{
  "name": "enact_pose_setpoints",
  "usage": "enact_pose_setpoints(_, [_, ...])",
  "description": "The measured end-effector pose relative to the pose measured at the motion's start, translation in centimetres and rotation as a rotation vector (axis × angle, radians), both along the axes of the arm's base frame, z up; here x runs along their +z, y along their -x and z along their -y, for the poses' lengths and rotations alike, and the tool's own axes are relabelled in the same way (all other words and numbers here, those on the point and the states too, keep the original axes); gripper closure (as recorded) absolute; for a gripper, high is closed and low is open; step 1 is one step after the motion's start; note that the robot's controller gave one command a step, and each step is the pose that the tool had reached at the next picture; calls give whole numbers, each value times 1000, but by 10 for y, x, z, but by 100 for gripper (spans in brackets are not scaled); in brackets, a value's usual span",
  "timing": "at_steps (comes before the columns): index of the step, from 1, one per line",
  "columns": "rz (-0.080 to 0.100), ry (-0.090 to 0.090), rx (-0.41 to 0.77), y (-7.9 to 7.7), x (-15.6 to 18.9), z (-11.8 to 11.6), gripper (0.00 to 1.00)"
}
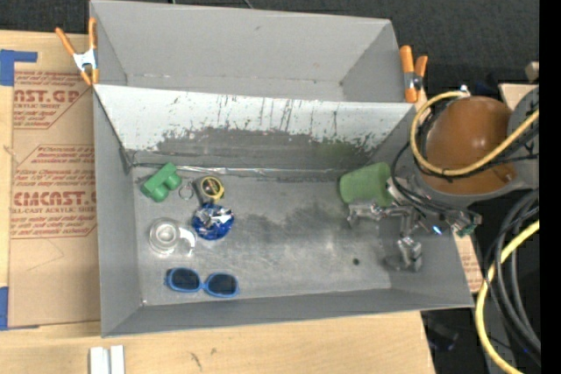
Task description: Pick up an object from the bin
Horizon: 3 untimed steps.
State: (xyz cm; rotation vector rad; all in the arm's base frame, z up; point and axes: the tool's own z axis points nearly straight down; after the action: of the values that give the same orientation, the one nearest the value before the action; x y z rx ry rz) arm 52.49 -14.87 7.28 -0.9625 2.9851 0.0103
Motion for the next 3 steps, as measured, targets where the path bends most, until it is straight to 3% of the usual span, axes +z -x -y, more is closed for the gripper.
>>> enact_pose_setpoints(1, [-2, 5, 0, 1, -1, 3, 100])
enact_pose_setpoints(2, [1, -2, -1, 0, 0, -1, 0])
enact_pose_setpoints(3, [3, -4, 51, 23, -2, -1, 0])
